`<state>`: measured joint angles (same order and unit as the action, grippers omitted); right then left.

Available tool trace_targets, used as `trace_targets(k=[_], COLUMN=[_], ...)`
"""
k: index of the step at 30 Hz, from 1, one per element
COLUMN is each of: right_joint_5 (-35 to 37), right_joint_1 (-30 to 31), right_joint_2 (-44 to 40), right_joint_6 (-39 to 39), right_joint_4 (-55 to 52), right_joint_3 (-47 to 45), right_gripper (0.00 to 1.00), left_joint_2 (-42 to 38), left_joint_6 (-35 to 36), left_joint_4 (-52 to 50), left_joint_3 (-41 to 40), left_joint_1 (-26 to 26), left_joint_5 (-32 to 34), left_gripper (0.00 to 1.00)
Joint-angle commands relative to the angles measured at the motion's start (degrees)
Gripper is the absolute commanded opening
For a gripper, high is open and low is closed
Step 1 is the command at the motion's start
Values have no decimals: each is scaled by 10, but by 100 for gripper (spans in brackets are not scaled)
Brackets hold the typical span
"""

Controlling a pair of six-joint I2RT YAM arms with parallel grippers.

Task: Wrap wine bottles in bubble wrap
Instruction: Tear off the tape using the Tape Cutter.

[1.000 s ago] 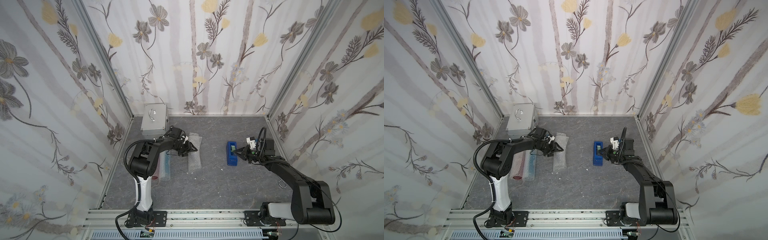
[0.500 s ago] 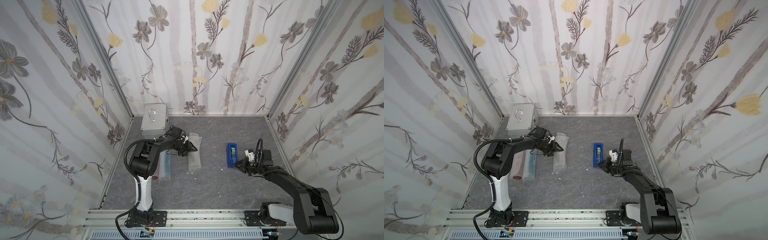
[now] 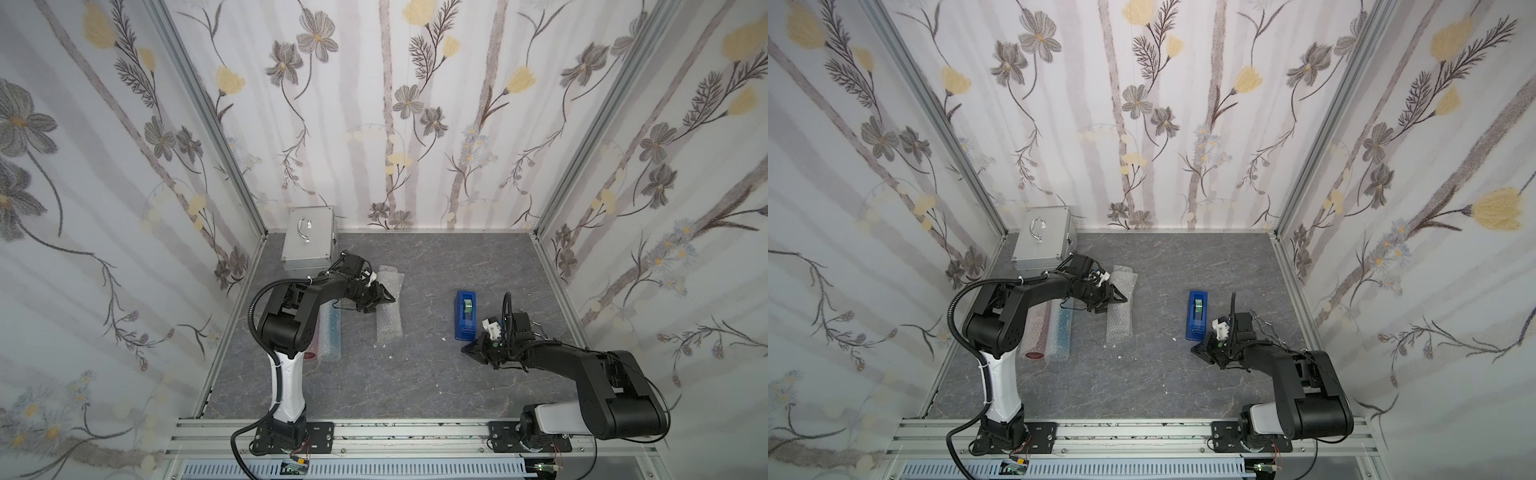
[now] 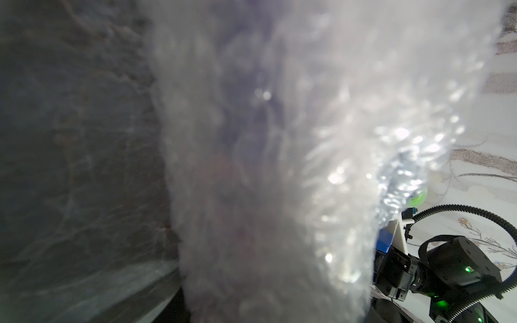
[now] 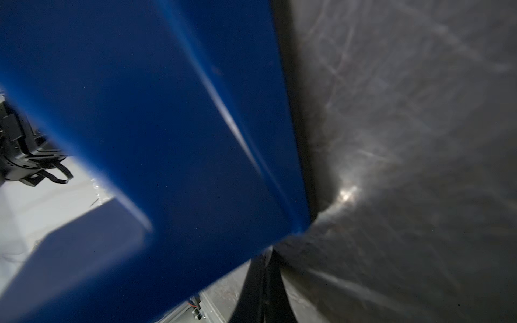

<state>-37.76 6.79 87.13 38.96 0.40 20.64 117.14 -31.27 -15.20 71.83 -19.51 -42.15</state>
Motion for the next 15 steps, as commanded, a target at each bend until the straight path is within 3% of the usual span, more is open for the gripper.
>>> trace_targets(k=[1, 5, 9, 15], right_joint_5=[41, -2, -42, -70], right_joint_1=[6, 34, 104, 188], right_joint_2=[-42, -112, -143, 17], right_joint_6=[-6, -38, -83, -242], right_joint_4=[-25, -67, -65, -157], right_joint_3=[19, 66, 132, 320], right_gripper=[0, 0, 0, 0], left_joint_2=[11, 9, -6, -6], left_joint_6=[8, 36, 88, 133], left_joint_4=[-70, -80, -110, -148], left_joint_3=[-7, 0, 10, 27], left_joint_1=[-4, -6, -14, -29], left_joint_5=[69, 40, 28, 4], left_gripper=[0, 0, 0, 0])
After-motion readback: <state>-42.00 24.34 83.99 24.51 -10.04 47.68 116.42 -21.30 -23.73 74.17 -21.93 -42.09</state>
